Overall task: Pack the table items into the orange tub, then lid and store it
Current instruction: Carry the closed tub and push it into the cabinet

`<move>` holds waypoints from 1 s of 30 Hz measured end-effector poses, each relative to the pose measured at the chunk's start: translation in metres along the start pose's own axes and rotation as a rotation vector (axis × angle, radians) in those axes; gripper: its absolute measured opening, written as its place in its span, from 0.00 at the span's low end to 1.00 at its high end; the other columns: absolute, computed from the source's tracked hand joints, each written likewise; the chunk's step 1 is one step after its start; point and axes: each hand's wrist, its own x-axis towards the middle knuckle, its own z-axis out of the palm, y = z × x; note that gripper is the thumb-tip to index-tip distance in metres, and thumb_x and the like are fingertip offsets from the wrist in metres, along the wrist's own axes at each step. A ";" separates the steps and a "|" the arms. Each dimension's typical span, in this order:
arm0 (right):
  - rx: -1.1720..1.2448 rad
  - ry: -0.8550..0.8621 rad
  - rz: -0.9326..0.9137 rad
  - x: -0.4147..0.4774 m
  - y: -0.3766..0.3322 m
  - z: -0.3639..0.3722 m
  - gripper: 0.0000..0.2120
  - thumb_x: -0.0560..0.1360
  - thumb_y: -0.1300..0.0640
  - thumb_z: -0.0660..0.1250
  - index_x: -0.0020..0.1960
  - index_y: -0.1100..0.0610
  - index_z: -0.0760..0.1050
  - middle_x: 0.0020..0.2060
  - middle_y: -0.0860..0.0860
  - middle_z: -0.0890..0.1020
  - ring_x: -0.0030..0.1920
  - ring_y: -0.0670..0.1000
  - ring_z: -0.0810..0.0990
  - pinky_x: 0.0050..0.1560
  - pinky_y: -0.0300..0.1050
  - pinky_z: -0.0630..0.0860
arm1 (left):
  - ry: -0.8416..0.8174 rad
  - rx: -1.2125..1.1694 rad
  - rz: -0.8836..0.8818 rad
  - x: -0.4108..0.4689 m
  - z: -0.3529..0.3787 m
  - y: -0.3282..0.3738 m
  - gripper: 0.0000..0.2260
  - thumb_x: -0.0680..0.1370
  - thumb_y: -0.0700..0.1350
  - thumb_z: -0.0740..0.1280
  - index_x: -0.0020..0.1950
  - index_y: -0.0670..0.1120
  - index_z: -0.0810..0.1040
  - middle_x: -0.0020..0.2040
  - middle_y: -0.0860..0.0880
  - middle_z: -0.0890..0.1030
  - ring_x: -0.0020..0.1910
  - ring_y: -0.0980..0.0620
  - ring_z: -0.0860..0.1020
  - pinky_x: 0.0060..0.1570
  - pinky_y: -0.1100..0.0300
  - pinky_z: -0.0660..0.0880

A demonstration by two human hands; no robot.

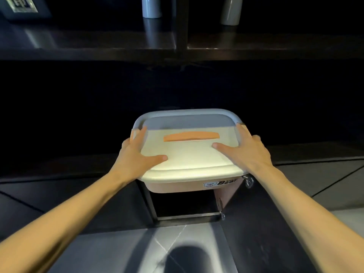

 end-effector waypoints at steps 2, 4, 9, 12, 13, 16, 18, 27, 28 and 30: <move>0.004 -0.016 -0.030 -0.024 0.007 0.000 0.48 0.57 0.21 0.57 0.71 0.41 0.49 0.61 0.58 0.69 0.56 0.61 0.72 0.44 0.50 0.68 | 0.021 -0.003 -0.020 -0.033 0.000 -0.002 0.45 0.63 0.60 0.74 0.73 0.60 0.52 0.73 0.48 0.57 0.70 0.45 0.61 0.66 0.47 0.62; 0.025 -0.010 -0.055 -0.051 0.014 0.001 0.48 0.57 0.21 0.56 0.70 0.40 0.48 0.61 0.58 0.69 0.56 0.60 0.72 0.44 0.50 0.69 | 0.033 0.004 -0.034 -0.066 0.000 -0.005 0.43 0.63 0.60 0.74 0.72 0.62 0.53 0.74 0.49 0.56 0.70 0.45 0.60 0.66 0.45 0.61; 0.085 0.000 -0.103 -0.106 0.031 0.006 0.48 0.57 0.22 0.58 0.71 0.38 0.47 0.63 0.57 0.70 0.58 0.59 0.73 0.46 0.49 0.69 | 0.018 -0.019 -0.059 -0.134 0.001 -0.019 0.41 0.62 0.62 0.73 0.70 0.66 0.56 0.75 0.54 0.54 0.71 0.50 0.59 0.66 0.48 0.60; 0.111 -0.041 -0.086 -0.127 0.046 0.020 0.48 0.57 0.23 0.60 0.71 0.37 0.48 0.63 0.56 0.70 0.59 0.59 0.73 0.50 0.50 0.72 | -0.010 -0.017 -0.086 -0.158 0.013 -0.034 0.40 0.62 0.62 0.73 0.70 0.67 0.56 0.75 0.54 0.52 0.70 0.50 0.58 0.66 0.50 0.61; 0.110 -0.055 -0.070 -0.132 0.051 0.027 0.48 0.57 0.23 0.60 0.71 0.37 0.48 0.64 0.56 0.70 0.59 0.59 0.73 0.51 0.51 0.73 | -0.027 -0.012 -0.096 -0.163 0.019 -0.039 0.40 0.63 0.62 0.73 0.70 0.67 0.56 0.75 0.54 0.52 0.70 0.50 0.58 0.66 0.50 0.60; 0.114 -0.102 -0.014 -0.142 0.068 0.052 0.47 0.57 0.23 0.60 0.71 0.37 0.49 0.63 0.55 0.70 0.57 0.57 0.74 0.50 0.51 0.73 | -0.077 -0.030 -0.118 -0.166 0.039 -0.060 0.40 0.63 0.61 0.73 0.70 0.67 0.56 0.75 0.54 0.51 0.70 0.52 0.58 0.66 0.52 0.60; 0.112 -0.119 0.027 -0.142 0.080 0.072 0.46 0.57 0.23 0.60 0.71 0.36 0.51 0.62 0.55 0.70 0.56 0.56 0.75 0.49 0.50 0.74 | -0.121 -0.043 -0.143 -0.162 0.055 -0.076 0.39 0.64 0.60 0.73 0.70 0.66 0.56 0.75 0.54 0.51 0.70 0.52 0.58 0.66 0.52 0.60; 0.066 -0.182 0.204 -0.125 0.139 0.161 0.44 0.59 0.23 0.58 0.71 0.35 0.53 0.64 0.53 0.68 0.58 0.56 0.73 0.54 0.54 0.75 | -0.259 -0.036 -0.133 -0.126 0.129 -0.135 0.37 0.65 0.61 0.72 0.68 0.68 0.56 0.75 0.56 0.46 0.72 0.51 0.53 0.70 0.51 0.55; 0.073 -0.196 0.217 -0.120 0.145 0.169 0.44 0.58 0.23 0.59 0.71 0.35 0.53 0.64 0.54 0.68 0.58 0.56 0.73 0.55 0.54 0.75 | -0.268 -0.056 -0.144 -0.122 0.137 -0.140 0.37 0.64 0.62 0.72 0.68 0.67 0.57 0.75 0.57 0.45 0.72 0.53 0.52 0.70 0.52 0.54; 0.083 -0.208 0.253 -0.111 0.154 0.187 0.44 0.57 0.22 0.58 0.70 0.33 0.52 0.64 0.52 0.67 0.57 0.54 0.72 0.55 0.53 0.74 | -0.273 -0.106 -0.173 -0.114 0.155 -0.152 0.38 0.63 0.61 0.74 0.69 0.67 0.59 0.74 0.58 0.46 0.72 0.54 0.52 0.71 0.54 0.52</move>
